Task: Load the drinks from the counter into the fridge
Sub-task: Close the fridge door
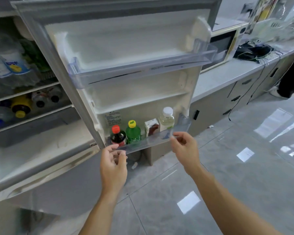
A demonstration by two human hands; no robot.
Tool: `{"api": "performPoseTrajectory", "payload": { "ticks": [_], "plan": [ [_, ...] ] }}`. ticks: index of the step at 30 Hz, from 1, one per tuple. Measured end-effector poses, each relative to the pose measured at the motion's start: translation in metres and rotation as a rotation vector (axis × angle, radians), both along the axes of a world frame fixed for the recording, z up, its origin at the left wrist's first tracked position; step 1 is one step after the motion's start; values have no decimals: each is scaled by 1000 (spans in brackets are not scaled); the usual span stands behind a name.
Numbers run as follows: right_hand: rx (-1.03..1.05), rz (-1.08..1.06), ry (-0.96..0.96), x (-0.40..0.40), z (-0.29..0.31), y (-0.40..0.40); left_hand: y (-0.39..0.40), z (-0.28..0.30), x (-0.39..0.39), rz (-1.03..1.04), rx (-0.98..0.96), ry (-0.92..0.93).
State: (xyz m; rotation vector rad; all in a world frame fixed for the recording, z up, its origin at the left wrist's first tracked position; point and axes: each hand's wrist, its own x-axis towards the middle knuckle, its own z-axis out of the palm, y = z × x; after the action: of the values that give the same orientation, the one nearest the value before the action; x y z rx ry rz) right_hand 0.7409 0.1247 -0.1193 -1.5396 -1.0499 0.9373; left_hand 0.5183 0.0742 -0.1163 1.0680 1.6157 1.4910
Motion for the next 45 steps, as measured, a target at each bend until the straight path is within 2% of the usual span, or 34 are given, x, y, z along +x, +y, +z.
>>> {"api": "performPoseTrajectory", "payload": {
  "ticks": [7, 12, 20, 26, 29, 33, 45],
  "plan": [
    [-19, -81, 69, 60, 27, 30, 9, 7, 13, -70, -32, 54],
    [19, -94, 81, 91, 49, 81, 17, 12, 31, -19, -25, 74],
    [55, 71, 173, 131, 100, 184, 40, 26, 97, 113, -7, 76],
    [41, 192, 241, 125, 127, 223, 14, 35, 117, 209, -27, 178],
    [35, 243, 265, 118, 126, 225, 1, 39, 113, 253, -50, 245],
    [106, 206, 242, 118, 122, 215, -19, 37, 112, 292, -69, 302],
    [424, -63, 287, 97, 88, 104, -45, 24, 150, 216, -3, 254]
  ]
}}
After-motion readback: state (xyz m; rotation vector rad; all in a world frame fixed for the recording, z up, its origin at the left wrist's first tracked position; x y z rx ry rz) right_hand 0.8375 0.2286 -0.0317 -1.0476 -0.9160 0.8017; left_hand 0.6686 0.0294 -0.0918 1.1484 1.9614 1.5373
